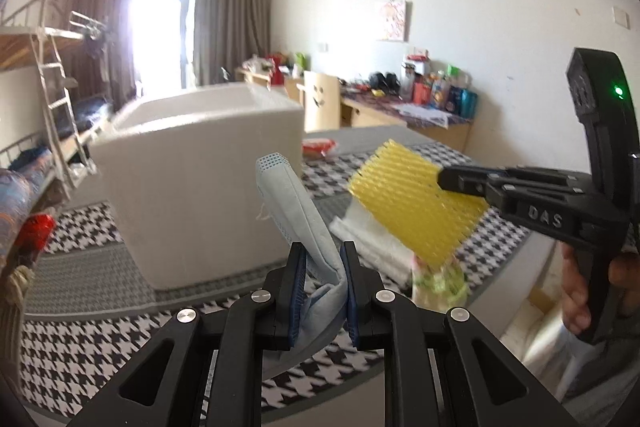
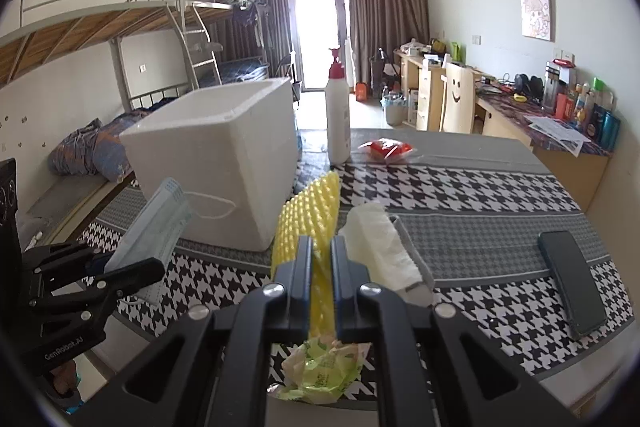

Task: Organize soft objects
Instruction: 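Carry the mask with the left tool while the right tool carries the sponge over the foam box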

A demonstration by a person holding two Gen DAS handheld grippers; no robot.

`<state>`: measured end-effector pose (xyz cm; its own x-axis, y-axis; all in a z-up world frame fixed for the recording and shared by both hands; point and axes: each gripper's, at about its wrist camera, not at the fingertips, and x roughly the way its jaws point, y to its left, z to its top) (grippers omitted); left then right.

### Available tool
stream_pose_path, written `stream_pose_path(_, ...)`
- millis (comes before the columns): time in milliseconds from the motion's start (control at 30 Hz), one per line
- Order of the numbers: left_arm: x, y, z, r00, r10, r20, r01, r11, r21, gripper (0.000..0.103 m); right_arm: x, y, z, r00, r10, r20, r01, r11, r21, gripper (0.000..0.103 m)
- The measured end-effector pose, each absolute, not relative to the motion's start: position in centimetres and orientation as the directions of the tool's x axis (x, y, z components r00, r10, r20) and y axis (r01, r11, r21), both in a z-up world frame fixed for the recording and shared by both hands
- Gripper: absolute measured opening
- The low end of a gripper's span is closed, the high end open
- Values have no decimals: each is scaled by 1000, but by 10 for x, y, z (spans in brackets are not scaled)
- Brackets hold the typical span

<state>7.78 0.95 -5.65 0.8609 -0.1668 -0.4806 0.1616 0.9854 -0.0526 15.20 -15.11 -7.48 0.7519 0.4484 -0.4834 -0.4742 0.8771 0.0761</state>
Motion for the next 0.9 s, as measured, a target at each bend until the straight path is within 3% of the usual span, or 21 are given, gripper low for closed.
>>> stream_pose_path(267,73,11,-43,911,-75,-405,77,997,-12,19,151,-158,-72,771,440,-460,-454,887,87,11)
stream_pose_path(900,75,13,-15,936,-62,-348,69,998,7,19,144,-160,-49,787,473,-396,-482,872,82,11)
